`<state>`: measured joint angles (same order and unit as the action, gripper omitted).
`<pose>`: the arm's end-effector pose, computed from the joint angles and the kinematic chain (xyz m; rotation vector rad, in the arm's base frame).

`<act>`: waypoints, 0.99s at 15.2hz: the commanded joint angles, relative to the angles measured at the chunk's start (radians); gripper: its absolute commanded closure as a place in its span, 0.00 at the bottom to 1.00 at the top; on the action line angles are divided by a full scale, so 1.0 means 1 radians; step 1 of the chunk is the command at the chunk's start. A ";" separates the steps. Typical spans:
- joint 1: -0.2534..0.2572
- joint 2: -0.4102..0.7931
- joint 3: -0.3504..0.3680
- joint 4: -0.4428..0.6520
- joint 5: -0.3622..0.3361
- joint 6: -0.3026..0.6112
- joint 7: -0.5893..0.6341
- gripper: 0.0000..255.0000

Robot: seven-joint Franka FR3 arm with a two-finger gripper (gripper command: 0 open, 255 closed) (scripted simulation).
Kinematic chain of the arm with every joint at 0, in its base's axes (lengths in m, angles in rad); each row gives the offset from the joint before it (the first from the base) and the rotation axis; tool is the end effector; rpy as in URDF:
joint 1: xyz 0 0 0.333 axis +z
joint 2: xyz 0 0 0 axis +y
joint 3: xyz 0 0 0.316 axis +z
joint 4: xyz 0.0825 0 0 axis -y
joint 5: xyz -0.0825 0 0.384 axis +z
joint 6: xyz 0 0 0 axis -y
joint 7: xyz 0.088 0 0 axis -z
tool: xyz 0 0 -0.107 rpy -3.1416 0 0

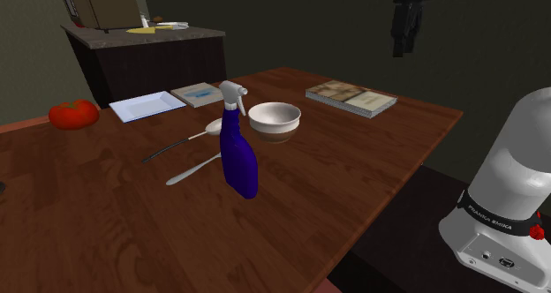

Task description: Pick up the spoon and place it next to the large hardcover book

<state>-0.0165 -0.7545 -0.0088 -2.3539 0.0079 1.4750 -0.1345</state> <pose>0.3038 -0.0075 0.5741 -3.1072 -0.1745 0.1915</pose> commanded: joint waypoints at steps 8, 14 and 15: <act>0.038 0.144 0.121 -0.001 0.092 0.145 0.152 0.00; 0.062 0.310 0.219 0.049 0.140 0.266 0.277 0.00; 0.066 0.341 0.234 0.062 0.144 0.285 0.298 0.00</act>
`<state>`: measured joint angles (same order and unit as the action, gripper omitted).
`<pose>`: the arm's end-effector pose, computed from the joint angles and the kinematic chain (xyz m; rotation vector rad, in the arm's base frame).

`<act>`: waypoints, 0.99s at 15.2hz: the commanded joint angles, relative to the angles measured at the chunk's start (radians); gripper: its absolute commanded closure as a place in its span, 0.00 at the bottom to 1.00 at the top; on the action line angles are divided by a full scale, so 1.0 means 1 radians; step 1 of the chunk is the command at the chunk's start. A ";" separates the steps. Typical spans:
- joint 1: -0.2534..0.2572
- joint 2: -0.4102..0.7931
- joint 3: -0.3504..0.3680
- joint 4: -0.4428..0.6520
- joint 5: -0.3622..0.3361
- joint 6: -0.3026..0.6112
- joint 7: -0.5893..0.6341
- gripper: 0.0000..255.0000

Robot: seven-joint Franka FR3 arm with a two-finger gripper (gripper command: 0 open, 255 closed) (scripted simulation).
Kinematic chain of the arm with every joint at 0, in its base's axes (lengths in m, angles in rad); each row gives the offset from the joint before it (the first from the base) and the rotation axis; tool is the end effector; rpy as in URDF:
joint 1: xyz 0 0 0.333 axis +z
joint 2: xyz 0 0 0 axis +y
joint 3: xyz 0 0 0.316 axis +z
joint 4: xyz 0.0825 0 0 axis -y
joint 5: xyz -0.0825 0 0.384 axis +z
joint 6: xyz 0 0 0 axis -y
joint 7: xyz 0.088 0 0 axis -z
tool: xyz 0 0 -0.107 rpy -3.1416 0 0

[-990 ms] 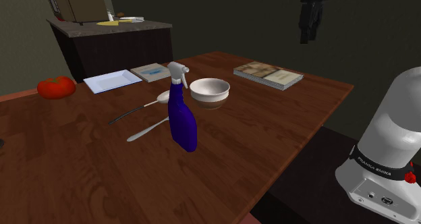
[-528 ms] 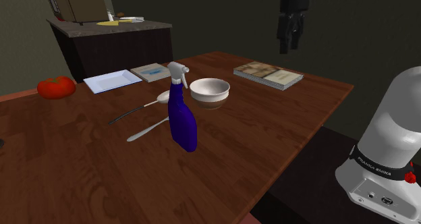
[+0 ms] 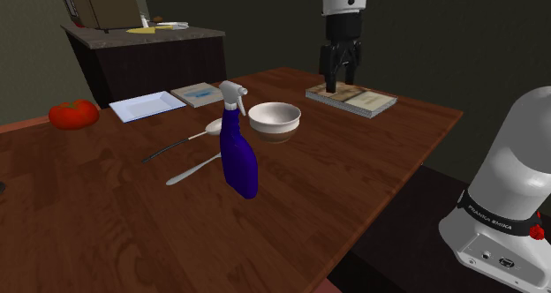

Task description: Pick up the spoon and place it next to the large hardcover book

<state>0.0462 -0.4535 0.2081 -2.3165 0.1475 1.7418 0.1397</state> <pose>0.3858 0.1212 0.5003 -3.1050 -0.0834 0.2105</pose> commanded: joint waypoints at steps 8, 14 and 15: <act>0.029 0.314 0.123 0.174 -0.009 0.147 0.199 0.00; 0.065 0.545 0.173 0.342 -0.073 0.204 0.337 0.00; 0.074 0.584 0.177 0.375 -0.087 0.209 0.360 0.00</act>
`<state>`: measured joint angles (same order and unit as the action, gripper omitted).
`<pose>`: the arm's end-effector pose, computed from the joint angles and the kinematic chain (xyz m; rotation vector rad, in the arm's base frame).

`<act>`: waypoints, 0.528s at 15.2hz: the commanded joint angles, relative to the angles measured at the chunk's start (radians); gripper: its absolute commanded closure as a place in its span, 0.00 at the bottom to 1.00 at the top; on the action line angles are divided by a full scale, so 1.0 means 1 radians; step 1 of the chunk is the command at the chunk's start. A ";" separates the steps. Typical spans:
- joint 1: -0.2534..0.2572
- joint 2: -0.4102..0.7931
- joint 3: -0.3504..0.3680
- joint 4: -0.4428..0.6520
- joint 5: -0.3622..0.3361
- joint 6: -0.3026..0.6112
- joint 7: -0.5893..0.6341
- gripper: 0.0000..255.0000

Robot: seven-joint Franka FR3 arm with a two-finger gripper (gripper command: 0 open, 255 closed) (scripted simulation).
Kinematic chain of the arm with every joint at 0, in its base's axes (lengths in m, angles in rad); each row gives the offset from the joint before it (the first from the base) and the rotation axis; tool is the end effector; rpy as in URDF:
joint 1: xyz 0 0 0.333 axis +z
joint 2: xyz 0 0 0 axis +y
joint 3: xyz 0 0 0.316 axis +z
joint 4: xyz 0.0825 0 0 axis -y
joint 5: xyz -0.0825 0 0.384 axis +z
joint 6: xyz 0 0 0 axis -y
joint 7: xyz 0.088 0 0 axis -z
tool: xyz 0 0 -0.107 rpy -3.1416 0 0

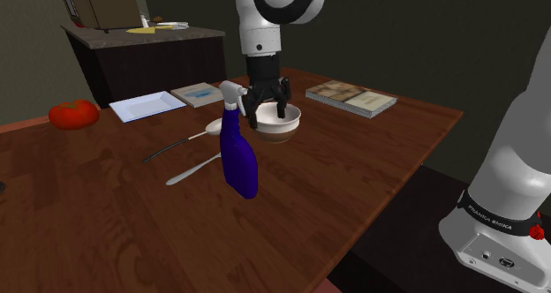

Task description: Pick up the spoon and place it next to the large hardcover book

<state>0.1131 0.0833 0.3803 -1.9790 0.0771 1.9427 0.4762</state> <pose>0.4925 0.2670 0.4194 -3.0968 0.0223 0.2296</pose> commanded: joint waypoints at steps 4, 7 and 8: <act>0.052 0.210 0.011 0.185 -0.072 0.015 0.108 0.00; 0.099 0.334 0.001 0.315 -0.110 0.005 0.161 0.00; 0.103 0.337 -0.002 0.319 -0.110 0.005 0.162 0.00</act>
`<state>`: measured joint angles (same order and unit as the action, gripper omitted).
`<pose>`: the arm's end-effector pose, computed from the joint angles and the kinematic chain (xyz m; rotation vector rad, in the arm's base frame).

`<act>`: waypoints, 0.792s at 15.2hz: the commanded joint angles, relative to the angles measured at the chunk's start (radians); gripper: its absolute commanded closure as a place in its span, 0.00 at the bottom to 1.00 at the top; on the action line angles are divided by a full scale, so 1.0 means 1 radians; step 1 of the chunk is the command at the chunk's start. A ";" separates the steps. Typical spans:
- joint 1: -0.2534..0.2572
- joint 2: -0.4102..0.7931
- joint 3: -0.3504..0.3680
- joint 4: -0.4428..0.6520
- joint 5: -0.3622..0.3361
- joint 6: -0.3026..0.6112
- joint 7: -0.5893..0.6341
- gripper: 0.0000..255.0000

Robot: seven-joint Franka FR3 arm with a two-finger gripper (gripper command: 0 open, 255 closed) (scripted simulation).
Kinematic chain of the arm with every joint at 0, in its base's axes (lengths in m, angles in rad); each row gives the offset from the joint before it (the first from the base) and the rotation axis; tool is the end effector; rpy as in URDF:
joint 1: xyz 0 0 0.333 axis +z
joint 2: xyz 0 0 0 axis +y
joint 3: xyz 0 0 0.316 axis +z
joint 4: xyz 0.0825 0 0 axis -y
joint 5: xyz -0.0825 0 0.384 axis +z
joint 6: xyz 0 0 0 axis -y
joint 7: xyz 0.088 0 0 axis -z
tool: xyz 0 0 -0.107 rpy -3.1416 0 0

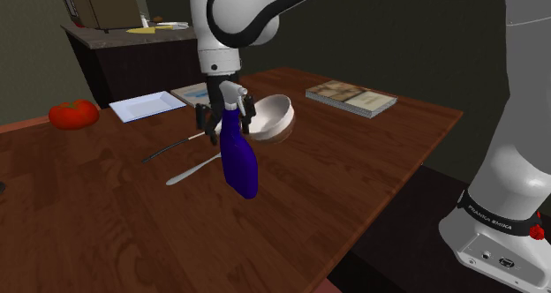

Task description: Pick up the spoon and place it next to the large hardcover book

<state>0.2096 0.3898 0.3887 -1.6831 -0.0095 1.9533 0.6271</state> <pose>0.5476 0.3432 0.3813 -3.0720 0.0687 0.2357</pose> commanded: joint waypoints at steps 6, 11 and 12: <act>0.011 0.052 -0.015 -0.029 -0.031 0.067 0.016 0.00; 0.013 0.059 -0.016 -0.041 -0.033 0.086 0.017 0.00; 0.013 0.059 -0.016 -0.041 -0.033 0.086 0.017 0.00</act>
<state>0.2225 0.4480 0.3732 -1.7244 -0.0427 2.0384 0.6443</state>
